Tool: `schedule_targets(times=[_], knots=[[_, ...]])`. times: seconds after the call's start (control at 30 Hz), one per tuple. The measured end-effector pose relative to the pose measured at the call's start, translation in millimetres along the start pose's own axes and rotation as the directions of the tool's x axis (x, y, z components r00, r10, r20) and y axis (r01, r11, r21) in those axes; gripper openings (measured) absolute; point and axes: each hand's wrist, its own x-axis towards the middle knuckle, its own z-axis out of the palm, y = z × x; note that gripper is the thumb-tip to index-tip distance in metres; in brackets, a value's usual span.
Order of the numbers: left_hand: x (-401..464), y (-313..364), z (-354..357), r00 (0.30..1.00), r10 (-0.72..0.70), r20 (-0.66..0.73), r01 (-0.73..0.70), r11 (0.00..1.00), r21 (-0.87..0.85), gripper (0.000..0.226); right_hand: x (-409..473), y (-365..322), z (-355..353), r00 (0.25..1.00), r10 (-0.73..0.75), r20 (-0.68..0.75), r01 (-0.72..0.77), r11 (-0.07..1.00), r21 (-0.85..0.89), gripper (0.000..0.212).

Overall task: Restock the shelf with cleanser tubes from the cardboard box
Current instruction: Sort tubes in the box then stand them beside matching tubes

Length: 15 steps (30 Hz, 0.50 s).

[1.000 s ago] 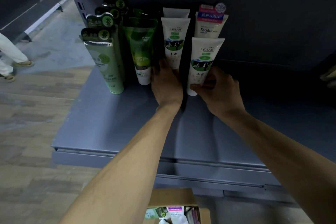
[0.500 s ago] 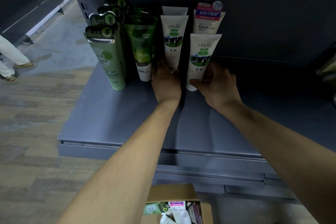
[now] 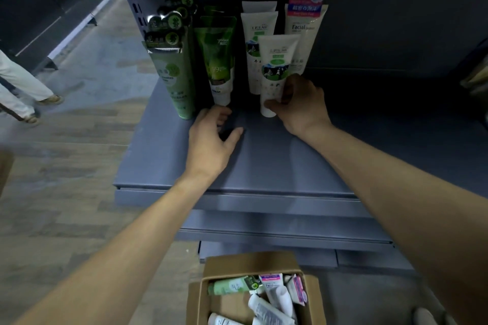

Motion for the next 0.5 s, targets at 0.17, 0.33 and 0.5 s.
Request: schedule_targets(times=[0.17, 0.33, 0.5], knots=[[-3, -5, -4, 0.996, -0.078, -0.039, 0.074, 0.993, -0.093, 0.029, 5, -14, 17, 1.0, -0.016, -0.015, 0.017, 0.999, 0.029, 0.04], [-1, -7, -1, 0.995, -0.083, -0.055, 0.075, 0.989, -0.131, 0.023, 10, -17, 21, 1.0, -0.009, -0.021, 0.01, 0.998, 0.06, 0.04], [0, -7, 0, 0.994, -0.096, -0.062, 0.085, 0.984, -0.156, 0.023, 15, -18, 24, 0.999, 0.005, -0.041, -0.002, 0.997, 0.074, 0.039]])
